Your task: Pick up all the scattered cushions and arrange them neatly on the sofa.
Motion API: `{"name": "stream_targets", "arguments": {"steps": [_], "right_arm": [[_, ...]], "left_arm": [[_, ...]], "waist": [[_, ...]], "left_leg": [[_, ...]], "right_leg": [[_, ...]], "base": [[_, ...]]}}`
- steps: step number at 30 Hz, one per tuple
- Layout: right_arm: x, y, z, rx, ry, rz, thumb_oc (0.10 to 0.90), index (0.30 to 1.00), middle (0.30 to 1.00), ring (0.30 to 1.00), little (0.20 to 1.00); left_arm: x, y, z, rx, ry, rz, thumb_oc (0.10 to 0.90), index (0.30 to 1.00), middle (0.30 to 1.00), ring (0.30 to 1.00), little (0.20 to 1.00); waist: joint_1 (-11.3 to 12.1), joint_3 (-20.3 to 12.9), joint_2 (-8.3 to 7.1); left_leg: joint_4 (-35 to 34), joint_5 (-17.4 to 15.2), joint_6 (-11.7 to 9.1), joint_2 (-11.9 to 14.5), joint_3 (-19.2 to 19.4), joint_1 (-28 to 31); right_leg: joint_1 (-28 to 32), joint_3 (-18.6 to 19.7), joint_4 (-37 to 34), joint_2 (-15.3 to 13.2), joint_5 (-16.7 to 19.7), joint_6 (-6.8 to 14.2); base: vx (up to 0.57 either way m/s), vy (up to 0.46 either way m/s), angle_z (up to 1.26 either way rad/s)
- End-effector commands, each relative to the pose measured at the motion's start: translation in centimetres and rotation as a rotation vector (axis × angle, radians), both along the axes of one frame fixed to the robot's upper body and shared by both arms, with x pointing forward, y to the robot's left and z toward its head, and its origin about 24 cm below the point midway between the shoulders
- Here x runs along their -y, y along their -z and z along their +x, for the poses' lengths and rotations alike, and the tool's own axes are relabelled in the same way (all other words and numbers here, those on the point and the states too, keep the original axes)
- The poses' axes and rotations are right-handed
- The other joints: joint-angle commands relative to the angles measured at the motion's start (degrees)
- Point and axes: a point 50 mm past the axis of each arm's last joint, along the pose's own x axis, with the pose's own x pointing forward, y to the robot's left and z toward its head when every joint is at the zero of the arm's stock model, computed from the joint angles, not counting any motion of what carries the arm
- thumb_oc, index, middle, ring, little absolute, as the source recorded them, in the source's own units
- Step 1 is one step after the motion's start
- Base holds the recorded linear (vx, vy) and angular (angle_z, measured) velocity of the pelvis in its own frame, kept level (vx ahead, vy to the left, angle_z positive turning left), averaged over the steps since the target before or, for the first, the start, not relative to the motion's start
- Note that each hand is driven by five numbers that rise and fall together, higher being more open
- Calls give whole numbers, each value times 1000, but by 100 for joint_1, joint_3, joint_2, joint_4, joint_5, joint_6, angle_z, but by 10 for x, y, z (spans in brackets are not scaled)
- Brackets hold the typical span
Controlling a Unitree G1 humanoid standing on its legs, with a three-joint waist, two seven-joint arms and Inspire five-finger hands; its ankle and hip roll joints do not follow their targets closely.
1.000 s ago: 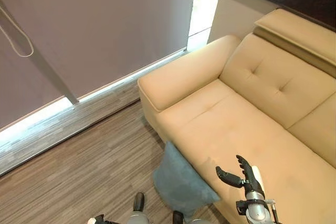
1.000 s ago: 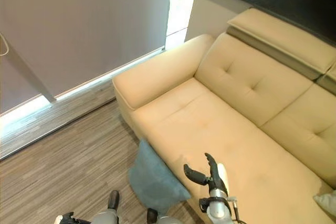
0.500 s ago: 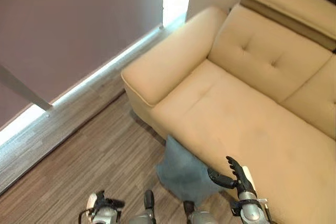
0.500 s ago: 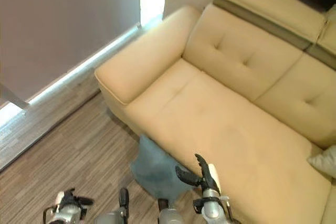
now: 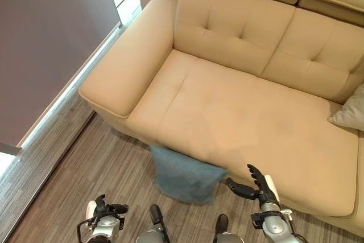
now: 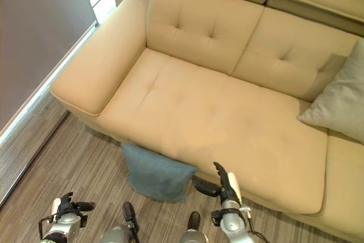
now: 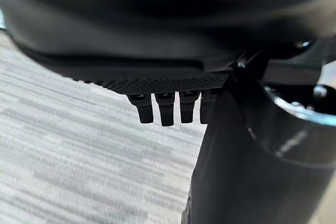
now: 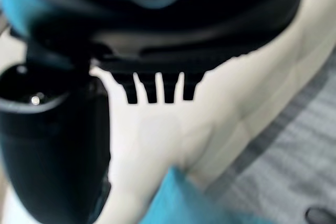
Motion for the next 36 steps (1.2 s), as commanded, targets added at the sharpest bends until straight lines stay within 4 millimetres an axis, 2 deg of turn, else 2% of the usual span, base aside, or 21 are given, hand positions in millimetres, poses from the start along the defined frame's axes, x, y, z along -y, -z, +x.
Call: {"name": "stream_targets", "arguments": {"steps": [1,3,4,5,6,7,8,10,15,19,22,25,28,31,36], "right_arm": [[-15,-22,23,150,-28,56,800,900,900,900,900],[-17,-23,28,159,-30,58,800,900,900,900,900],[-18,-27,34,175,-33,54,800,900,900,900,900],[-20,-27,40,181,-21,65,800,900,900,900,900],[-20,-28,41,182,-20,66,800,900,900,900,900],[-20,-29,44,194,22,82,800,900,900,900,900],[-21,-28,45,199,41,93,800,900,900,900,900],[-24,-34,50,246,102,109,800,900,900,900,900],[-34,-31,50,280,249,161,800,900,900,900,900],[-41,-47,67,378,254,161,800,900,900,900,900],[-45,-49,78,389,284,173,800,900,900,900,900],[-53,-57,94,406,255,185,800,900,900,900,900],[-57,-76,118,445,200,185,800,900,900,900,900],[-61,-100,139,495,147,127,800,900,900,900,900],[-64,-125,161,531,99,13,800,900,900,900,900]], "left_arm": [[-21,-25,31,112,-20,95,800,900,900,900,900],[-21,-29,38,143,-42,73,800,900,900,900,900],[-22,-39,52,203,-50,76,800,900,900,900,900],[-20,-58,76,312,-23,86,800,900,900,900,900],[-20,-58,76,313,-23,86,800,900,900,900,900],[-18,-83,100,452,-4,62,800,900,900,900,900],[-19,-92,107,510,-26,30,800,900,900,900,900],[-18,-125,129,695,-64,-5,800,900,900,900,900],[-4,-171,155,906,-38,4,800,900,900,900,900],[7,-215,173,1046,39,65,800,900,900,900,900],[19,-243,185,1122,113,85,800,900,900,900,900],[34,-261,195,1176,162,38,800,900,900,900,900],[45,-280,211,1144,248,83,800,900,900,900,900],[49,-290,221,1069,301,223,800,900,900,900,900],[63,-293,230,1024,315,211,800,900,900,900,900]], "waist": [[19,253,-143],[18,333,-146],[28,448,-150],[36,548,-141],[36,541,-143],[47,672,-135],[46,702,-131],[25,849,-101],[-59,988,-25],[-153,1091,32],[-182,1149,127],[-203,1193,222],[-203,1229,296],[-185,1312,389],[-158,1393,491]], "left_leg": [[718,-1010,102,-211,-487,-601],[753,-969,87,-203,-512,-788],[770,-906,65,-213,-535,-974],[762,-807,37,-234,-594,-1224],[765,-805,36,-234,-595,-1239],[752,-703,-16,-232,-636,-1488],[742,-678,-27,-232,-660,-1580],[758,-625,-57,-223,-662,-1851],[791,-525,-110,-234,-669,-2418],[772,-461,-137,-248,-618,-2806],[775,-427,-150,-276,-610,-3119],[762,-403,-166,-294,-578,-3348],[728,-358,-176,-309,-561,-3579],[696,-326,-178,-319,-508,-3808],[801,-320,-153,-331,-483,-4211]], "right_leg": [[-656,428,701,-338,-448,-9],[-854,441,761,-331,-434,-22],[-1041,447,815,-323,-406,-33],[-1315,426,889,-300,-384,-59],[-1330,426,896,-301,-386,-60],[-1559,392,906,-296,-345,-77],[-1663,403,909,-287,-334,-78],[-1993,409,969,-308,-276,-69],[-2594,467,1029,-346,-190,-64],[-3034,543,1029,-373,-117,-46],[-3383,590,1078,-416,-80,-39],[-3669,652,1097,-442,-41,-19],[-3931,722,1097,-481,-2,8],[-4230,785,1104,-545,29,42],[-4713,910,1262,-569,35,20]], "base": [[-173,-44,14],[-119,-27,12],[-136,-30,11],[-136,-30,7],[-137,-29,4],[-89,-12,5],[-125,-8,10],[-83,34,11],[-54,54,-2],[-33,59,-6],[-19,55,-7],[2,40,-7],[4,19,-1],[6,43,-1],[15,17,-4]]}}
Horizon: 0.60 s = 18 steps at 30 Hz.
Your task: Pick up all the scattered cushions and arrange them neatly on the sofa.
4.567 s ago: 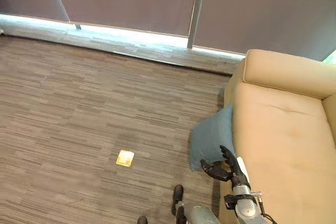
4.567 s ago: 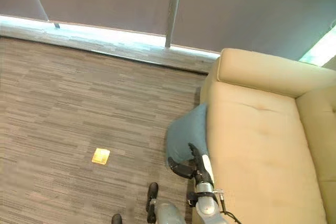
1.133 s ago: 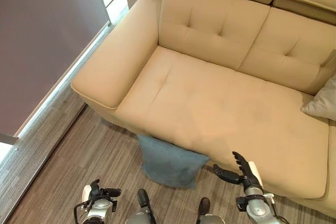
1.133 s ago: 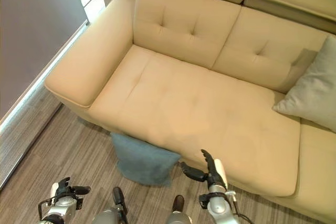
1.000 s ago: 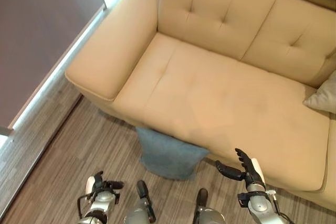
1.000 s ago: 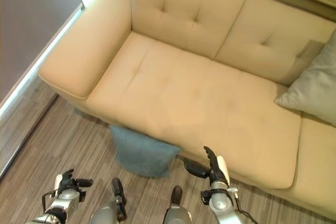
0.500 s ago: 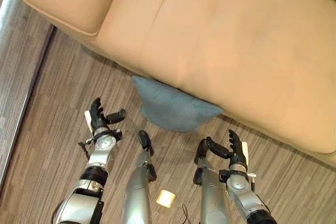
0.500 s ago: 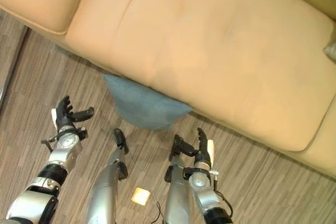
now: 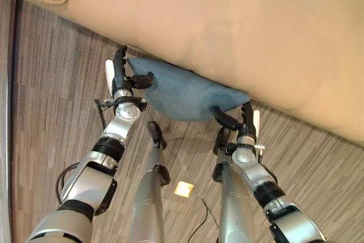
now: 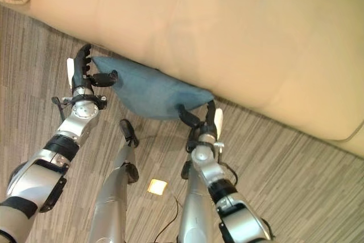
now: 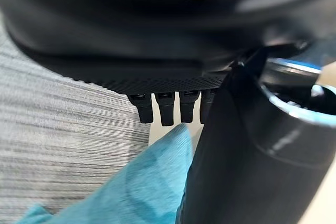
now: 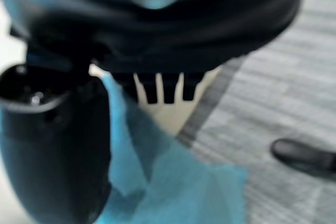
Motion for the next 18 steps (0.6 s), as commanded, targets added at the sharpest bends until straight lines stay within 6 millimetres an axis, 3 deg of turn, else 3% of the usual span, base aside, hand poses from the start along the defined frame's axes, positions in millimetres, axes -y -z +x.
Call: {"name": "stream_targets", "arguments": {"steps": [1,7,12,13,14,15,16,18], "right_arm": [[19,2,0,-17,68,-111,800,900,900,900,900],[13,-13,17,-38,26,-105,800,900,900,900,900],[-11,-25,30,-52,-92,-25,800,900,900,900,900],[-20,-29,32,-46,-164,41,767,851,851,851,851],[-20,-29,32,-46,-165,42,667,700,700,700,700],[-28,-34,34,-43,-263,77,424,335,335,335,335],[-28,-34,34,-43,-265,77,400,300,300,300,300],[-32,-31,33,-60,-329,92,400,300,300,300,300]], "left_arm": [[-11,-13,7,1,-71,50,800,900,900,900,900],[1,-11,13,-72,-3,86,800,900,900,900,900],[23,-31,20,-44,109,79,800,900,900,900,900],[30,-32,20,-42,175,38,800,900,900,900,900],[30,-32,20,-42,175,37,800,900,900,900,900],[38,-33,19,-24,262,-41,482,422,422,422,422],[38,-33,18,-25,262,-43,400,300,300,300,300],[44,-27,17,-36,313,-83,400,300,300,300,300]], "waist": [[73,-23,177],[70,-30,223],[38,-38,224],[27,-60,206],[27,-72,203],[40,-104,187],[37,-115,188],[48,-176,167]], "left_leg": [[616,-804,-512,-53,-319,-779],[1020,-908,-466,-26,-342,-1234],[1552,-1070,-384,-35,-387,-1838],[1664,-1091,-359,-36,-390,-1970],[1677,-1098,-359,-34,-387,-1988],[1787,-1116,-336,-33,-385,-2086],[1795,-1121,-336,-31,-383,-2099],[1841,-1136,-323,-28,-374,-2125]], "right_leg": [[-321,268,-626,53,-68,-24],[-829,443,-232,22,-183,-76],[-1490,598,259,33,-304,-165],[-1646,640,408,55,-340,-188],[-1669,646,423,54,-346,-188],[-1800,669,553,70,-389,-216],[-1816,674,564,70,-394,-216],[-1859,658,645,83,-437,-248]], "base": [[0,0,0],[3,-2,-1],[29,-5,10],[22,4,9],[44,4,8],[29,-1,5],[34,-4,2],[0,0,0]]}}
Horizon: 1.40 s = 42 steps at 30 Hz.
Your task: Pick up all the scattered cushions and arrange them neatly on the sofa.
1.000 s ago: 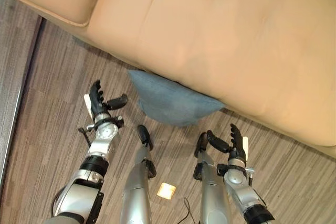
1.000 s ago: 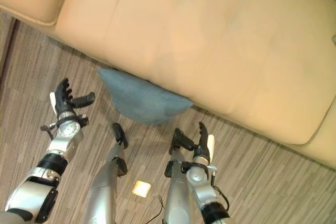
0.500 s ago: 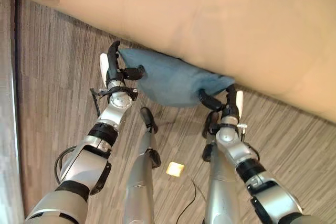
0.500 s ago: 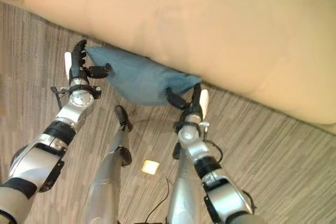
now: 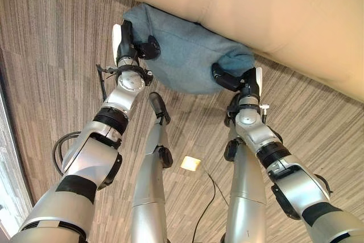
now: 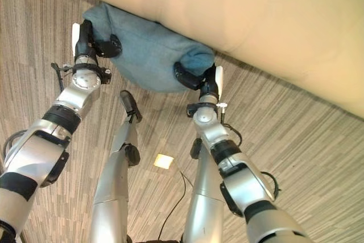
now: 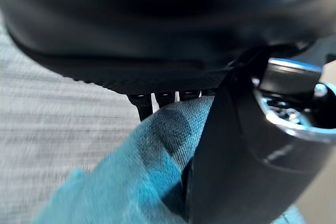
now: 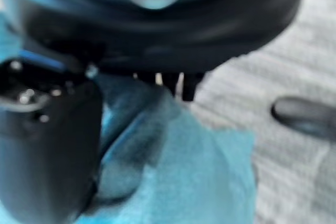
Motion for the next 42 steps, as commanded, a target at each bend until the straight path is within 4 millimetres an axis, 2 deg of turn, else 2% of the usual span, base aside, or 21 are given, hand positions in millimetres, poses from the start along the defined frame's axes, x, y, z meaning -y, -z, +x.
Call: {"name": "stream_targets", "arguments": {"steps": [1,6,7,9,11,13,14,16,17,19,23,28,30,31,32,33,34,36,39,41,42], "right_arm": [[-27,49,-15,-157,-198,13,400,300,300,300,300],[-32,66,-30,-149,-215,170,400,300,300,300,300],[-26,75,-40,-136,-192,224,400,300,300,300,300],[-20,83,-47,-146,-173,252,400,300,300,300,300],[-12,95,-63,-142,-143,328,400,300,300,300,300],[2,120,-87,-184,-93,383,400,300,300,300,300],[2,120,-87,-185,-93,383,400,300,300,300,300],[12,132,-107,-200,-72,418,400,300,300,300,300],[12,133,-107,-202,-71,418,400,300,300,300,300],[24,147,-126,-239,-46,442,400,300,300,300,300],[35,163,-147,-296,-15,435,400,300,300,300,300],[52,167,-158,-304,55,403,400,300,300,300,300],[56,164,-162,-289,62,404,400,300,300,300,300],[56,165,-163,-292,62,404,400,300,300,300,300],[57,159,-164,-264,62,410,400,300,300,300,300],[57,159,-164,-264,62,410,400,300,300,300,300],[54,158,-167,-258,54,431,400,300,300,300,300],[52,158,-173,-246,55,466,400,300,300,300,300],[51,158,-176,-243,41,473,400,300,300,300,300],[51,157,-175,-238,38,467,400,300,300,300,300],[51,155,-174,-231,40,460,400,300,300,300,300]], "left_arm": [[28,42,-4,-120,177,-83,400,300,300,300,300],[39,77,-17,-153,231,-251,400,300,300,300,300],[36,94,-28,-148,224,-338,400,300,300,300,300],[38,106,-35,-161,232,-378,400,300,300,300,300],[36,127,-51,-174,232,-452,400,300,300,300,300],[30,161,-74,-234,211,-525,400,300,300,300,300],[30,161,-74,-235,210,-525,400,300,300,300,300],[19,187,-98,-275,192,-628,400,300,300,300,300],[19,188,-98,-277,192,-628,400,300,300,300,300],[4,213,-123,-331,154,-651,400,300,300,300,300],[-5,227,-142,-376,145,-600,400,300,300,300,300],[-11,214,-144,-328,159,-547,400,300,300,300,300],[-13,212,-149,-322,168,-526,400,300,300,300,300],[-13,213,-149,-324,166,-526,400,300,300,300,300],[-15,214,-155,-333,169,-512,400,300,300,300,300],[-15,214,-155,-333,169,-511,400,300,300,300,300],[-15,217,-161,-351,175,-510,400,300,300,300,300],[-11,221,-165,-381,195,-494,400,300,300,300,300],[-4,224,-166,-395,219,-487,400,300,300,300,300],[-3,224,-167,-396,227,-483,400,300,300,300,300],[-1,227,-170,-410,233,-488,400,300,300,300,300]], "waist": [[21,-389,9],[43,-581,-11],[57,-657,-19],[59,-682,-18],[68,-764,-36],[109,-890,-79],[106,-883,-77],[181,-1030,-108],[175,-1010,-106],[242,-1226,-133],[259,-1523,-198],[228,-1873,-234],[199,-1980,-227],[205,-1989,-226],[141,-2016,-181],[142,-2015,-181],[92,-1930,-86],[-26,-1895,-20],[-187,-1847,-19],[-210,-1843,-58],[-250,-1872,-144]], "left_leg": [[1027,-1164,-243,-10,-204,-398],[949,-1179,-240,27,-210,-110],[808,-1176,-264,38,-231,215],[722,-1170,-272,30,-241,427],[500,-1175,-296,-5,-266,935],[191,-1163,-329,-86,-355,1789],[185,-1161,-330,-86,-358,1801],[-176,-1130,-374,-163,-457,2665],[-200,-1122,-376,-166,-465,2714],[-542,-1068,-406,-191,-585,3541],[-813,-1109,-417,-169,-615,4457],[-867,-1365,-327,-268,-617,5150],[-940,-1346,-184,-385,-542,5346],[-954,-1459,-221,-377,-577,5425],[-1099,-1398,-19,-526,-500,5667],[-1100,-1397,-18,-526,-499,5668],[-1221,-1428,81,-523,-450,5952],[-1315,-1444,102,-499,-490,6139],[-1290,-1483,36,-425,-530,6216],[-1285,-1515,15,-439,-547,6253],[-1306,-1586,-14,-495,-560,6327]], "right_leg": [[52,281,-55,146,-320,-16],[335,187,-107,167,-343,-50],[670,117,-182,178,-341,-46],[912,55,-245,179,-335,-39],[1464,-63,-418,190,-342,-24],[2378,-273,-680,177,-345,19],[2393,-277,-686,177,-344,20],[3299,-473,-990,215,-376,64],[3354,-487,-1013,218,-372,65],[4309,-692,-1401,278,-364,126],[5367,-906,-1837,301,-351,219],[6083,-1023,-1843,179,-311,344],[6113,-1039,-1643,20,37,420],[6155,-985,-1599,32,-69,474],[6070,-822,-1020,-175,483,536],[6069,-820,-1019,-176,482,536],[5980,-726,-443,-219,536,475],[5808,-465,-72,10,322,367],[5530,-60,-509,683,-453,169],[5504,15,-825,815,-449,188],[5367,57,-1524,985,-256,226]], "base": [[0,0,0],[32,-30,-2],[29,-39,3],[19,-53,2],[12,-67,1],[21,-64,9],[22,-58,13],[74,-78,8],[169,-97,11],[206,-60,24],[147,17,21],[124,126,17],[59,165,9],[48,277,1],[73,186,-2],[73,328,1],[95,171,0],[113,141,-13],[122,-39,-12],[150,-108,6],[144,-103,12]]}}
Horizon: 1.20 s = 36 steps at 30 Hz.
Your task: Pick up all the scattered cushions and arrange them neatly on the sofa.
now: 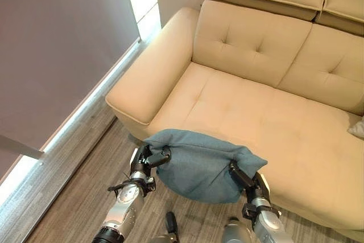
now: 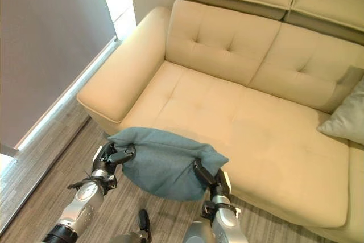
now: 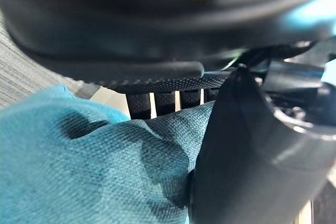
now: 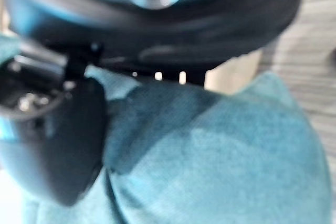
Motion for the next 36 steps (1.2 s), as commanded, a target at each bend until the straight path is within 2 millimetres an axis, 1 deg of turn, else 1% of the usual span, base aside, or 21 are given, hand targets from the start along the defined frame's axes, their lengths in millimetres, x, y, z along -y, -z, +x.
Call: {"name": "stream_targets", "arguments": {"steps": [1,2,3,5,8,10,11,12,13,14,15,16,19,21,22,24,26,28,30,32,36], "right_arm": [[9,-49,33,296,77,49,400,300,300,300,300],[9,-49,33,296,77,49,400,300,300,300,300],[8,-48,32,291,84,55,400,300,300,300,300],[8,-46,32,279,76,45,400,300,300,300,300],[9,-45,29,271,44,20,400,300,300,300,300],[10,-45,29,266,28,7,400,300,300,300,300],[15,-45,28,266,18,-21,400,300,300,300,300],[17,-48,30,276,17,-34,400,300,300,300,300],[20,-51,31,287,21,-44,400,300,300,300,300],[20,-51,31,287,21,-43,400,300,300,300,300],[23,-52,31,293,28,-54,400,300,300,300,300],[28,-55,31,300,33,-86,400,300,300,300,300],[32,-56,31,298,42,-112,400,300,300,300,300],[34,-58,31,304,55,-115,400,300,300,300,300],[37,-58,30,302,67,-116,400,300,300,300,300],[38,-57,28,299,73,-124,400,300,300,300,300],[37,-56,28,295,76,-127,400,300,300,300,300],[38,-54,27,286,77,-134,400,300,300,300,300],[37,-52,26,277,70,-132,400,300,300,300,300],[34,-51,27,272,44,-131,400,300,300,300,300],[32,-51,24,268,47,-118,400,300,300,300,300]], "left_arm": [[5,-18,2,119,26,-28,400,300,300,300,300],[5,-18,2,119,26,-28,400,300,300,300,300],[5,-16,-1,111,25,-31,400,300,300,300,300],[4,-11,-4,97,18,-35,400,300,300,300,300],[4,-6,-10,76,16,-32,400,300,300,300,300],[4,-4,-12,70,25,-26,400,300,300,300,300],[5,-3,-13,65,28,-28,400,300,300,300,300],[5,-2,-13,62,24,-28,400,300,300,300,300],[5,-3,-12,63,24,-31,400,300,300,300,300],[5,-3,-12,63,24,-31,400,300,300,300,300],[5,-3,-12,60,23,-26,400,300,300,300,300],[5,-2,-11,58,20,-15,400,300,300,300,300],[5,-3,-12,61,18,-2,400,300,300,300,300],[5,-2,-12,58,15,4,400,300,300,300,300],[6,-2,-12,58,19,10,400,300,300,300,300],[5,-3,-11,65,19,26,400,300,300,300,300],[5,-3,-11,67,26,42,400,300,300,300,300],[5,-2,-12,63,42,79,400,300,300,300,300],[7,-1,-13,61,63,95,400,300,300,300,300],[3,2,-16,45,72,119,400,300,300,300,300],[1,12,-24,-5,98,158,400,300,300,300,300]], "waist": [[-87,-246,17],[-88,-245,18],[-141,-252,-19],[-236,-275,-36],[-267,-386,-21],[-266,-427,-7],[-268,-388,20],[-245,-346,-26],[-215,-298,-75],[-222,-316,-80],[-181,-284,-138],[-100,-231,-203],[-21,-223,-262],[36,-215,-289],[60,-185,-249],[-1,-232,-247],[20,-235,-225],[112,-249,-187],[133,-259,-123],[118,-377,-83],[56,-453,-20]], "left_leg": [[361,-993,-145,-195,-14,341],[361,-994,-145,-193,-14,343],[302,-1055,-192,-196,-66,493],[288,-1150,-251,-179,-206,658],[435,-1282,-376,-11,-274,802],[588,-1234,-420,71,-303,772],[1170,-999,-543,237,-293,625],[1801,-730,-599,342,-319,307],[2331,-566,-582,419,-333,13],[2323,-549,-580,410,-339,-10],[2781,-428,-528,452,-377,-283],[3159,-529,-398,469,-381,-598],[2994,-676,-315,420,-432,-863],[2633,-676,-311,230,-617,-1036],[2383,-672,-366,105,-729,-1022],[2270,-670,-432,178,-626,-947],[2169,-732,-419,118,-659,-874],[1825,-863,-429,-276,-1093,-887],[1349,-762,-420,-422,-1268,-773],[978,-743,-312,-471,-1245,-522],[779,-759,-181,-514,-1046,-338]], "right_leg": [[45,82,-645,305,245,99],[48,81,-649,306,247,98],[-145,151,-966,426,402,149],[-190,439,-1038,566,491,151],[-26,510,-914,703,327,-34],[5,493,-860,748,245,-125],[208,448,-858,847,71,-287],[306,446,-883,884,32,-384],[371,451,-895,902,-18,-470],[353,446,-906,893,-6,-469],[405,450,-908,918,-49,-551],[543,498,-910,946,-146,-617],[653,584,-920,944,-209,-625],[722,682,-921,981,-227,-614],[807,783,-878,1084,-304,-608],[800,828,-855,1081,-333,-608],[818,865,-821,1083,-358,-607],[908,990,-813,1119,-400,-561],[951,1093,-742,1187,-424,-510],[979,1207,-758,1185,-388,-427],[994,1326,-790,1093,-340,-292]], "base": [[143,-103,7],[152,-109,14],[357,-242,30],[438,-306,40],[287,-250,25],[249,-237,21],[342,-403,42],[275,-418,38],[101,-221,34],[70,-200,14],[124,-244,11],[194,-278,1],[140,-96,-6],[209,-43,-27],[218,-10,-31],[195,40,-38],[125,57,-33],[188,90,-35],[242,148,-44],[203,185,-61],[85,163,-47]]}}
